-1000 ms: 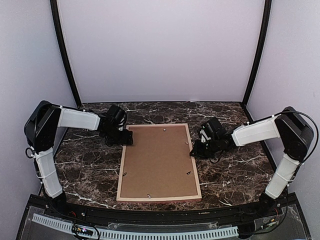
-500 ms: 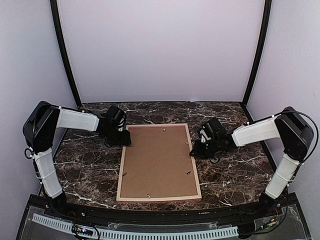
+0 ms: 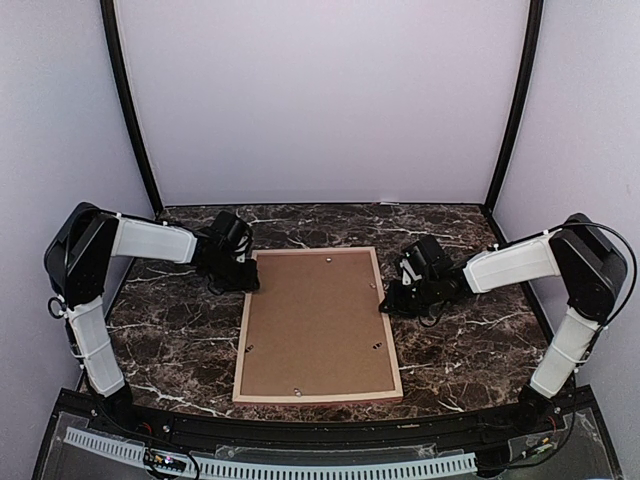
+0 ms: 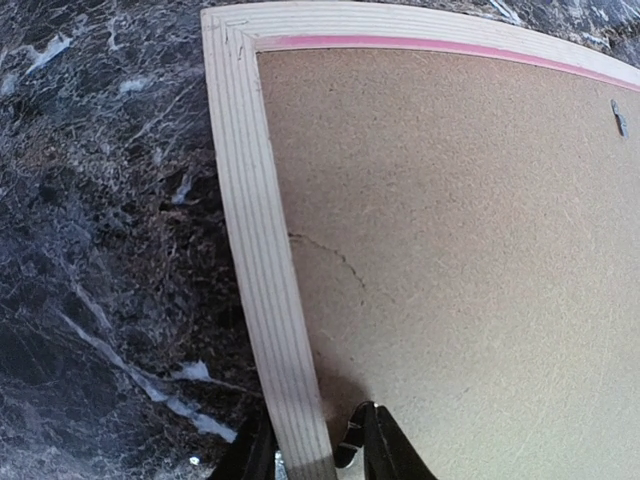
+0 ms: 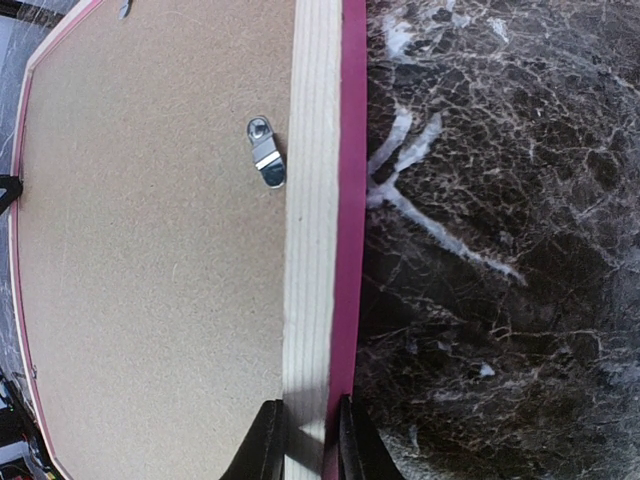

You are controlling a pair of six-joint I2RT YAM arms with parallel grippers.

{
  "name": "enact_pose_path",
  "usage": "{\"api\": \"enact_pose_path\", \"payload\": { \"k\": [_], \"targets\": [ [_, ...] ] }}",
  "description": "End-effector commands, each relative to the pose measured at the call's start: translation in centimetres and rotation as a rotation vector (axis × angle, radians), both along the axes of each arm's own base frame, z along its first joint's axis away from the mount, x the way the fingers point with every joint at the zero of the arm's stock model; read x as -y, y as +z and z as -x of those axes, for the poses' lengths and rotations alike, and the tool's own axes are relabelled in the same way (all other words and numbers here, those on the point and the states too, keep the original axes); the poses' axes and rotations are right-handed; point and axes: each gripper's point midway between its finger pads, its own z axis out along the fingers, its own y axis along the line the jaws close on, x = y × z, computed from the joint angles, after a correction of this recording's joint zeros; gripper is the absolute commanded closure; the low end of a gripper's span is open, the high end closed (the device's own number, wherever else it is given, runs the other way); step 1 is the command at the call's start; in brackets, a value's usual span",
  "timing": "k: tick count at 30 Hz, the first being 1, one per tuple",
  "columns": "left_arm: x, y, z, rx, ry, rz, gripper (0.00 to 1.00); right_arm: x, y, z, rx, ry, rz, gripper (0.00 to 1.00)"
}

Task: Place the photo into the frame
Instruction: Press the fastener onto the backboard.

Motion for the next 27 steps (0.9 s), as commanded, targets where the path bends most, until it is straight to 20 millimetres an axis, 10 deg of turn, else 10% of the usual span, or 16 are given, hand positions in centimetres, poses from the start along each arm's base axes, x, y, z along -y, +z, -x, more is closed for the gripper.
{"api": "enact_pose_path", "payload": {
  "k": [1, 8, 27],
  "targets": [
    [-1.8, -1.5, 2.0, -0.080, 0.005, -0.048, 0.72, -0.6, -0.7, 1.0, -0.042, 0.026, -0.006, 0.85],
    [-1.5, -1.2, 1.9, -0.088, 0.004, 0.024, 0.77, -0.6, -0.7, 0.7, -0.038, 0.035, 0.004, 0.85],
    [-1.4, 2.9, -0.8, 0.023, 0.037, 0.091, 0.41, -0.7, -1.6, 1.0, -0.057, 0.039, 0.001, 0.84]
  ]
}}
